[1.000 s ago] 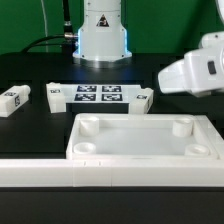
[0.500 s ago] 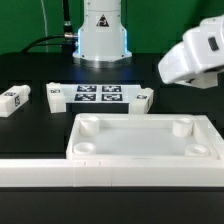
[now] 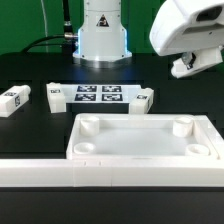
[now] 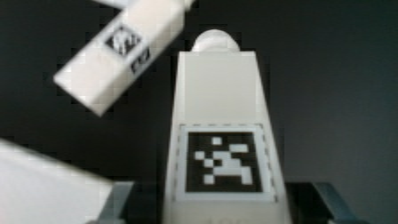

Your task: Assemble desk

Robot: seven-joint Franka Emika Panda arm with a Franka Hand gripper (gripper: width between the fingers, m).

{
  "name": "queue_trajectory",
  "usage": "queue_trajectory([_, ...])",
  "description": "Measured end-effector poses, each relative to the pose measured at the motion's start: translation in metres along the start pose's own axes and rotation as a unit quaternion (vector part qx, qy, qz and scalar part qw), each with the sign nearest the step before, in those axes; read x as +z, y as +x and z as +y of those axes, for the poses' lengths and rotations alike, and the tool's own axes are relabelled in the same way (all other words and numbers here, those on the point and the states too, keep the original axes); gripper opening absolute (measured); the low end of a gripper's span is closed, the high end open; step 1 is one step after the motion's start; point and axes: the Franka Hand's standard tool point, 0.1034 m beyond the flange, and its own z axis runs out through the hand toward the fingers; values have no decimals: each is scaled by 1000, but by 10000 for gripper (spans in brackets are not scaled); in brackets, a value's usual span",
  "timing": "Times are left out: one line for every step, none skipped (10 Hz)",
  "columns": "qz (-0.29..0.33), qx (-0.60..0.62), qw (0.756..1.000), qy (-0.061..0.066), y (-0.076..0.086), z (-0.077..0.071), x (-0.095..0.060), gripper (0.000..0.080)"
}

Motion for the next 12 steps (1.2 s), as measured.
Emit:
queue_trajectory([34, 1, 999, -4, 0, 1, 2, 291])
queue_trajectory([74, 2, 997, -8, 3, 2, -1, 291])
queue_trajectory([95, 2, 995, -10, 3, 2, 0, 291])
queue_trajectory([132, -1, 991, -14, 8, 4, -5, 291])
queue_trajectory([165, -2, 986, -17, 8, 11, -20, 291])
queue_trajectory([184, 1, 983, -19, 8, 15, -30, 291])
queue_trajectory([224, 2, 974, -22, 16, 17, -40, 291])
queue_trajectory([264, 1, 964, -26, 18, 17, -38, 291])
queue_trajectory([284, 0, 958, -28, 18, 17, -35, 291])
queue_trajectory([329, -2, 944, -32, 23, 18, -39, 291])
queue_trajectory([357, -6, 934, -36, 24, 21, -37, 291])
queue_trajectory([358, -11, 933, -36, 27, 31, -41, 291])
